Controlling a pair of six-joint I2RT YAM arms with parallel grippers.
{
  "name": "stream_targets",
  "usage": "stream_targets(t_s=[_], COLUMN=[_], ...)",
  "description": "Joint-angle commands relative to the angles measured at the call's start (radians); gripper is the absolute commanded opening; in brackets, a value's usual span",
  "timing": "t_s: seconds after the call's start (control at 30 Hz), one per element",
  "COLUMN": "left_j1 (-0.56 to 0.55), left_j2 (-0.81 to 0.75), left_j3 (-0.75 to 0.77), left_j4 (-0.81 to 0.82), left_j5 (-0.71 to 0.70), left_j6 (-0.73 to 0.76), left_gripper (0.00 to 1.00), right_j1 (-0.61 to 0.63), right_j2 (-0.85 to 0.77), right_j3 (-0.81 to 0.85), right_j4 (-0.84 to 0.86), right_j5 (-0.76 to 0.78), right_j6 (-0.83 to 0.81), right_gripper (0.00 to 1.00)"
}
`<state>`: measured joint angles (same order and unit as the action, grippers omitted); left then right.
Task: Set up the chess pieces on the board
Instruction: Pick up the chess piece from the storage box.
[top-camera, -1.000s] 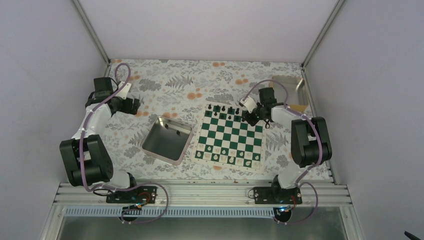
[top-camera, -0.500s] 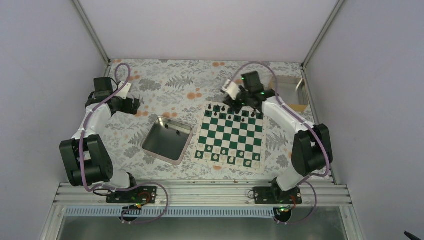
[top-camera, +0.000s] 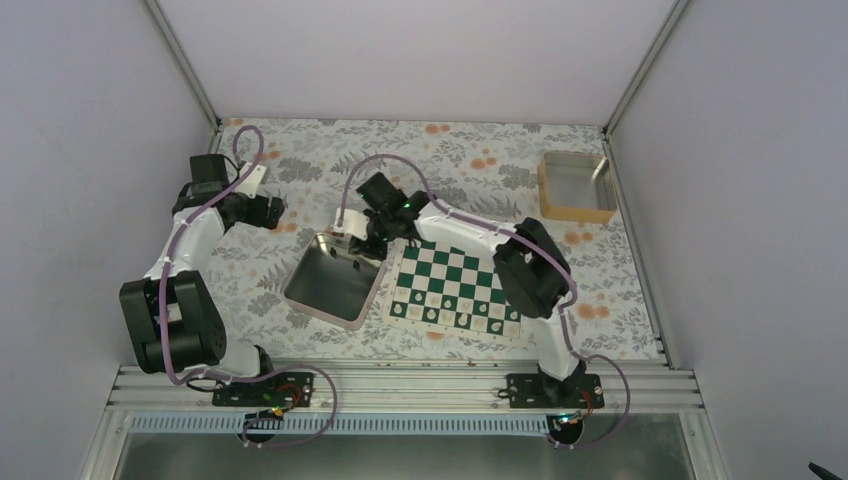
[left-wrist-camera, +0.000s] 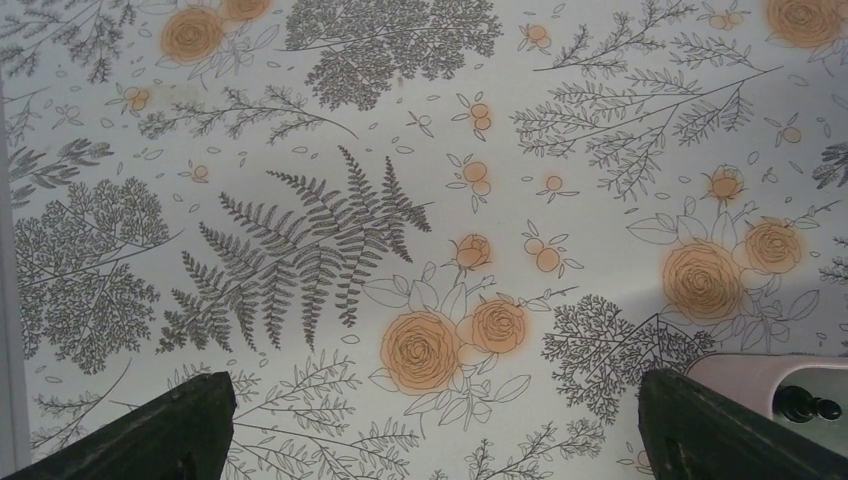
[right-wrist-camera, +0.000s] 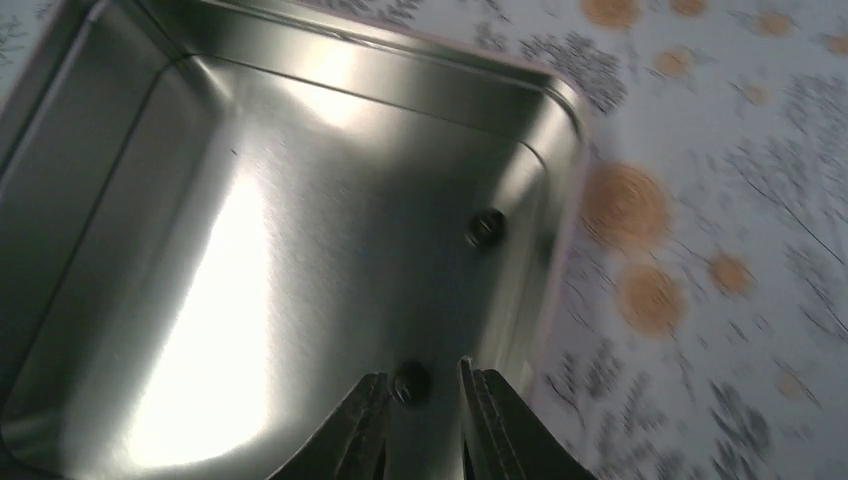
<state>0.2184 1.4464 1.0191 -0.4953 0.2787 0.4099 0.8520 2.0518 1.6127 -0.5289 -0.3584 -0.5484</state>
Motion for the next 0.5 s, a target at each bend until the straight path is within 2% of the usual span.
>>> stream_targets(t_s=[0.0, 0.23, 0.47], left_j1=[-0.011, -0.015, -0.016], left_j2=[-0.026, -0.031, -0.029], left_j3=[-0.008, -0.017, -0.019], left_j4=[0.005, 0.009, 0.016], left_j5=[0.035, 0.048, 0.063], left_j6=[0.015, 0.018, 0.021], left_gripper=[1.00, 1.00, 1.00], right_j1=[0.046, 0.082, 0.095], right_j2=[0.050, 0.192, 0.253], right_j3=[0.088, 0.207, 0.260], right_j4=[0.025, 0.016, 0.021], right_j5=[0.002, 0.009, 0.044], right_j6=[0.009, 0.004, 0.007], right_gripper=[0.22, 0.22, 0.23])
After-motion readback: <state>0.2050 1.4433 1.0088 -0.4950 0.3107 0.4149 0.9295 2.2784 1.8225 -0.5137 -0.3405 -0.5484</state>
